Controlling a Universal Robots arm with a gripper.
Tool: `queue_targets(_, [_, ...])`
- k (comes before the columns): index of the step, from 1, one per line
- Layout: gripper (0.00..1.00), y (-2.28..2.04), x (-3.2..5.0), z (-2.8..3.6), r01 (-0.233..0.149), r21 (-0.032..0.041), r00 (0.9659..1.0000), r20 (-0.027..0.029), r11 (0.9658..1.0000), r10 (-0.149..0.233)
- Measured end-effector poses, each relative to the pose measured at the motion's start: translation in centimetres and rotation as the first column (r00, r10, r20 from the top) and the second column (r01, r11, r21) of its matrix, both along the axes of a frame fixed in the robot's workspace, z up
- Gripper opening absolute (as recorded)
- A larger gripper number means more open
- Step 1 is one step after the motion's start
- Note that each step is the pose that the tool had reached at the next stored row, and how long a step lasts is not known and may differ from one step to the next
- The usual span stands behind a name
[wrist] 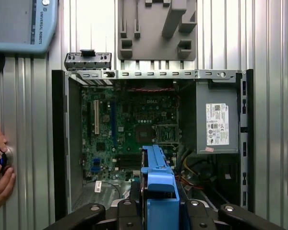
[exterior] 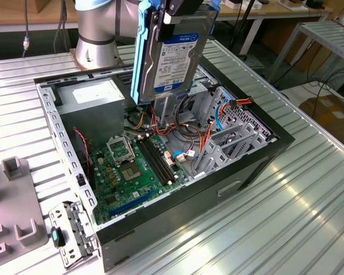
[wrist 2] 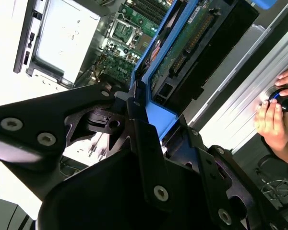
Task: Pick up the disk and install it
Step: 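Insert the disk into the insertion slot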
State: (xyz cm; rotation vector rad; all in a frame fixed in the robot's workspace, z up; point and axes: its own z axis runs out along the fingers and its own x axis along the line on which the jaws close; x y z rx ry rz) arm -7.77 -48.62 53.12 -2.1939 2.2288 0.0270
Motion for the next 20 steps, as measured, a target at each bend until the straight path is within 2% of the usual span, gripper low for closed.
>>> queue_targets(11, [0.37, -0.04, 3.46, -0.23, 0.0, -0.0001, 1.0, 0.0001, 1.0, 0.0])
queue_targets(20, [0.37, -1.83, 4.18, -1.04, 0.0, -0.0003, 1.0, 0.0, 1.0, 0.0])
